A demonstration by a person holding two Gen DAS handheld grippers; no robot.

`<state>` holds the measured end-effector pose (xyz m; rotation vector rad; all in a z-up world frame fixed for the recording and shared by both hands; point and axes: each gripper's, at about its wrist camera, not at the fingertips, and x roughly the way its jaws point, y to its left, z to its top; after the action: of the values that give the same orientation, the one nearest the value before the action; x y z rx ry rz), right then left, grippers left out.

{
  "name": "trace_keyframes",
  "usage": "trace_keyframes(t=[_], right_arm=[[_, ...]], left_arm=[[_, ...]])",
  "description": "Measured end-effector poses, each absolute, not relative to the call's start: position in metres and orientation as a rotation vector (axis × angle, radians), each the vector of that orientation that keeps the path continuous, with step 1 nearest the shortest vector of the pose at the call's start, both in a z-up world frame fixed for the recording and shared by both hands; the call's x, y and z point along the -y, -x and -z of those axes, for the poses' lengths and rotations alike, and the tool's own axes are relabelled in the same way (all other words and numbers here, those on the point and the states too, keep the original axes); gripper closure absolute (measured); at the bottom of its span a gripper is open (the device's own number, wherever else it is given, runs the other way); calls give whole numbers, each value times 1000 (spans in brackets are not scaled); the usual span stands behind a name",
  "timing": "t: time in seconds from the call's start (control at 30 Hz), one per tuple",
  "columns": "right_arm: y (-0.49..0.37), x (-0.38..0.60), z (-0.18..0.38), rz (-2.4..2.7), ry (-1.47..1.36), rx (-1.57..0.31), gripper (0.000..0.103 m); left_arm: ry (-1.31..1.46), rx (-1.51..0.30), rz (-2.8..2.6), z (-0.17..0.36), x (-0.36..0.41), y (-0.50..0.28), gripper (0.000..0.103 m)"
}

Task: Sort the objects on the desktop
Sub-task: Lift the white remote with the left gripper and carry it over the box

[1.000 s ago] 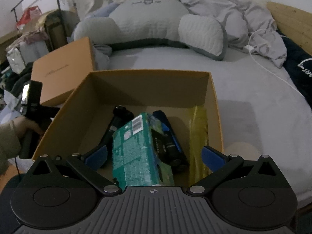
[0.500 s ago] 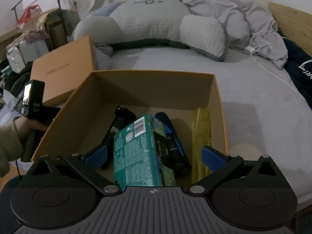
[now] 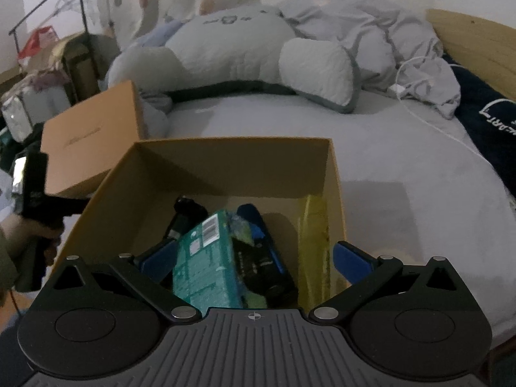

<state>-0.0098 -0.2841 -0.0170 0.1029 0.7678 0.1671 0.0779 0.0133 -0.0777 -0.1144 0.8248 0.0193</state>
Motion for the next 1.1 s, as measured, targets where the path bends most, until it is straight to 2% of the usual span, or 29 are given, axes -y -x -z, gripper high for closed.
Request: trace_keyframes(t=[0.6, 1.1], right_arm=[[13, 315, 8, -105, -142, -716, 0], [27, 322, -2, -97, -156, -684, 0]], left_arm=[[163, -718, -62, 18, -6, -51, 82], [154, -619, -40, -24, 38, -37, 82]])
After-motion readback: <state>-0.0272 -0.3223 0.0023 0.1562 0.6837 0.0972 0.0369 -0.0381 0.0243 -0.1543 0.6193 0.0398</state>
